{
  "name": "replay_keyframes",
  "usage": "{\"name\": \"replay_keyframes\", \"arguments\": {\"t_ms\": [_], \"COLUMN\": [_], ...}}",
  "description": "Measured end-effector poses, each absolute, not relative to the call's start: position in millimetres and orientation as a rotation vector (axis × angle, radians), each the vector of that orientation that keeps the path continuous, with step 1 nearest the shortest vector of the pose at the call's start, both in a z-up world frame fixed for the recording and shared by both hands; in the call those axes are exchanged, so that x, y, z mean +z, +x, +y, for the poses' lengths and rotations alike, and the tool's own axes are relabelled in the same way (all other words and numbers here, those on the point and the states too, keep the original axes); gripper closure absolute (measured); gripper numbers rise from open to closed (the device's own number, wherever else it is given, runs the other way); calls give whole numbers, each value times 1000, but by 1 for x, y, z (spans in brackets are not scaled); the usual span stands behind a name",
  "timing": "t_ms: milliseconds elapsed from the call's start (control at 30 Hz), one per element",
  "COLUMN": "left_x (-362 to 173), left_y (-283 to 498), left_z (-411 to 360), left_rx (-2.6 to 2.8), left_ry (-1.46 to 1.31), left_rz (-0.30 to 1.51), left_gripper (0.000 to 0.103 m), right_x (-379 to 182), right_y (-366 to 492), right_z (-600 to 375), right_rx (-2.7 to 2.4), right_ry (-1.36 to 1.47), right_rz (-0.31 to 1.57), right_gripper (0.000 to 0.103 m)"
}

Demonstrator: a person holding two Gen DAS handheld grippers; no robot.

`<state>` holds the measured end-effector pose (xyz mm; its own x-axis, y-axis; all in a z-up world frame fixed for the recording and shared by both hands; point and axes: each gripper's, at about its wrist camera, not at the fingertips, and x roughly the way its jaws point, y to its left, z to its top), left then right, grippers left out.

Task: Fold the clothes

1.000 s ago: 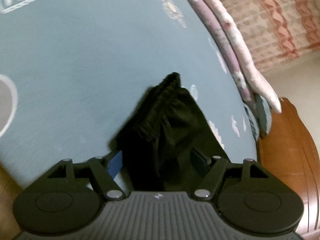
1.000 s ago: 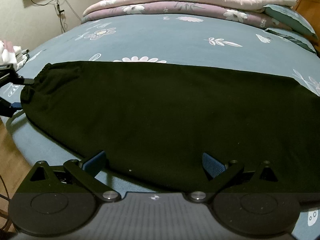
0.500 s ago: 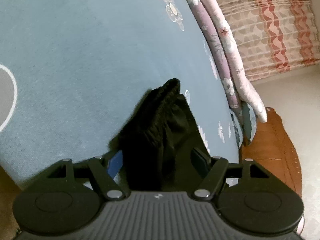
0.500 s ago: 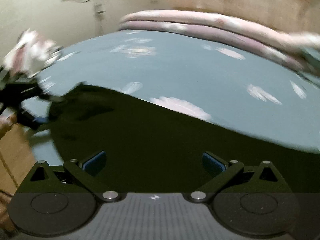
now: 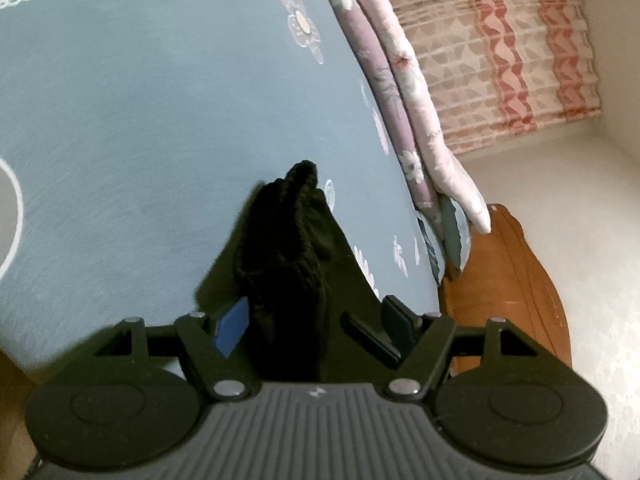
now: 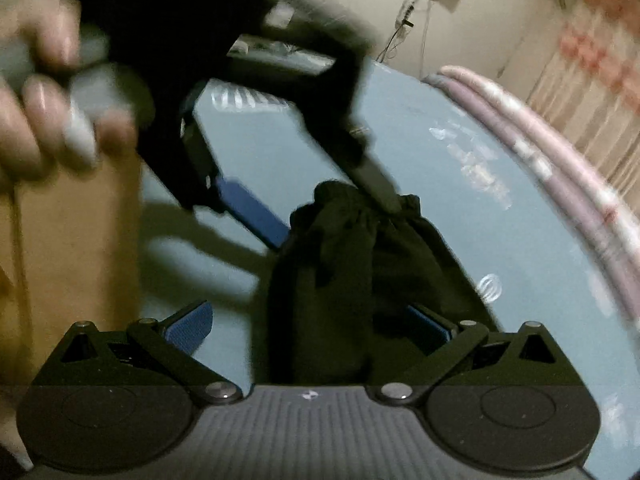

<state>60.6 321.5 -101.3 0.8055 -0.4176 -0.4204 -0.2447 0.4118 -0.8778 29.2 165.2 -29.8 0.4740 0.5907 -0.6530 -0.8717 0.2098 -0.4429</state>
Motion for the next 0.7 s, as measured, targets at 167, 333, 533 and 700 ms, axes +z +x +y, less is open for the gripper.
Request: {"name": "replay_keyframes", "arguments": {"t_ms": [167,333,533,700], "left_x": [-101,-99,-109,-116], "left_y": [60,55,64,93], "left_z": [322,323,327,319], "left_rx": [-128,-95,-88,-144], "left_ry": [-1163,-1130,-1148,-1149], "left_rz": [668,702,736,737], "left_gripper": [31,31,30,29], "right_x": [-38,-32,-12,-3], "right_y": [22,28,47,55], "right_z": [178,181,175,169], "right_rx": [897,809,822,829], "right_ry": [-985,-973,-834,-750], "right_rz": [267,232,316,358], "right_gripper": [0,0,0,0]}}
